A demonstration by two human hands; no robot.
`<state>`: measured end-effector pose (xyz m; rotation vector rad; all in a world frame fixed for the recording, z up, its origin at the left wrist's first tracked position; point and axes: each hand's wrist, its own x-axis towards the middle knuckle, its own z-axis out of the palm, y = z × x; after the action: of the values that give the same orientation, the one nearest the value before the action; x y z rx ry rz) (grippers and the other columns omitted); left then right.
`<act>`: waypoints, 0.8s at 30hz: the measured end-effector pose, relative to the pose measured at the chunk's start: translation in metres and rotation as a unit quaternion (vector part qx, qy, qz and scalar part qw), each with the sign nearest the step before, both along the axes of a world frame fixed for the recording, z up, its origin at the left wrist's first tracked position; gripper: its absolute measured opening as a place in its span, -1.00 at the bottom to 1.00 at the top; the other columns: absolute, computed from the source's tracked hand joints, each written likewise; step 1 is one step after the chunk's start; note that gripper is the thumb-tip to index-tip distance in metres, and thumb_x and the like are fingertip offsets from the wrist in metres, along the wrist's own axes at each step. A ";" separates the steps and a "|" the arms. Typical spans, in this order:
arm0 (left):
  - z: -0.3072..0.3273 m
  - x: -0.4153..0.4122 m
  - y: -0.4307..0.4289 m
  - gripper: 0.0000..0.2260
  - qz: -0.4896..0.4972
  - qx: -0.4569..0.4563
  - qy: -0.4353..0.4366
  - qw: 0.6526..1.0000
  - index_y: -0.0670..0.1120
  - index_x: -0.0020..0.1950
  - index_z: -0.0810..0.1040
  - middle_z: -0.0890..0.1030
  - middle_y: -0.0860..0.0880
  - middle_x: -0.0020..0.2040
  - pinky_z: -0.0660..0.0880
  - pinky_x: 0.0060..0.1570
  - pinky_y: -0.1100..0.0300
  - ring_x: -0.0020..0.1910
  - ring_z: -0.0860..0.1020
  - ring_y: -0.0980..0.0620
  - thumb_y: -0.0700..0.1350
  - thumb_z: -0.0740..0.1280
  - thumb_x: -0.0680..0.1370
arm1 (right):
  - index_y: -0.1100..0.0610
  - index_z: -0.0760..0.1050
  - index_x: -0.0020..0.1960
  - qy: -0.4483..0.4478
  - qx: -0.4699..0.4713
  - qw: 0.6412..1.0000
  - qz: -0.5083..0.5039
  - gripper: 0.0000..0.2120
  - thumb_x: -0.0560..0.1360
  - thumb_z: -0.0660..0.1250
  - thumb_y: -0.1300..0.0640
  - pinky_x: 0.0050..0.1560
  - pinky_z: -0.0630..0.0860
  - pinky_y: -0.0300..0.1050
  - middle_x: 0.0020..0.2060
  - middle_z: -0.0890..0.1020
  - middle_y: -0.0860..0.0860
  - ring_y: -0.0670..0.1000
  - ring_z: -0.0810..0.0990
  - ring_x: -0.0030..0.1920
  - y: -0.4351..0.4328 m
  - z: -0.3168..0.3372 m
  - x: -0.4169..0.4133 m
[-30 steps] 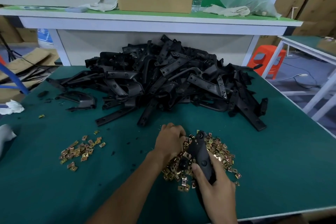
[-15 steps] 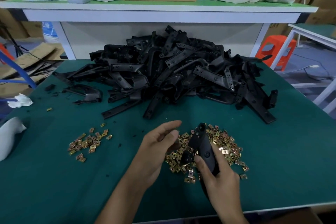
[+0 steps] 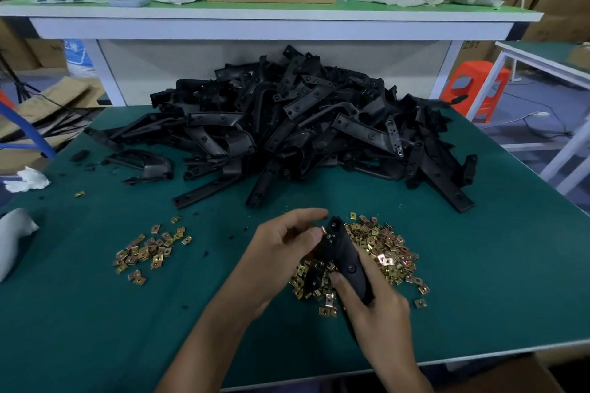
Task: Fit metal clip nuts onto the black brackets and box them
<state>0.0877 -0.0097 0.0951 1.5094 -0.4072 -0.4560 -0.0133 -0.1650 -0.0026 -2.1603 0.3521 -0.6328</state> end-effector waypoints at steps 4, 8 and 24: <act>0.004 0.005 0.004 -0.80 -0.017 0.019 -0.012 1.000 -0.01 0.17 0.63 0.67 -0.12 -0.03 0.62 0.03 0.14 -0.06 0.65 0.04 -0.26 0.34 0.62 | -0.53 0.31 0.36 -0.007 -0.002 1.000 0.001 -0.55 0.48 0.28 -0.39 -0.30 0.47 -0.39 -0.14 0.65 -0.39 -0.28 0.63 -0.22 0.001 0.003 0.001; 0.009 0.010 0.007 -0.82 -0.043 0.010 0.009 0.999 -0.08 0.17 0.61 0.63 -0.16 -0.02 0.60 -0.10 0.23 -0.11 0.67 0.04 -0.28 0.34 0.62 | -0.49 0.33 0.39 -0.006 0.002 1.000 0.011 -0.52 0.49 0.29 -0.38 -0.22 0.53 -0.34 -0.09 0.66 -0.41 -0.31 0.64 -0.16 0.001 0.002 0.000; 0.050 0.035 0.021 -0.67 -0.207 0.240 -0.133 0.939 0.05 0.26 0.47 0.67 -0.03 -0.24 0.53 -0.23 0.29 -0.32 0.62 0.10 -0.19 0.45 0.56 | -0.31 0.39 0.44 0.035 -0.009 0.999 0.039 -0.44 0.49 0.48 -0.16 -0.10 0.61 -0.07 -0.02 0.72 -0.24 -0.21 0.67 -0.05 0.004 0.015 -0.001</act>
<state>0.1224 0.0115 0.1450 1.9767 -0.8850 -0.7215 -0.0141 -0.1609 0.0119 -2.2058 0.2988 -0.5183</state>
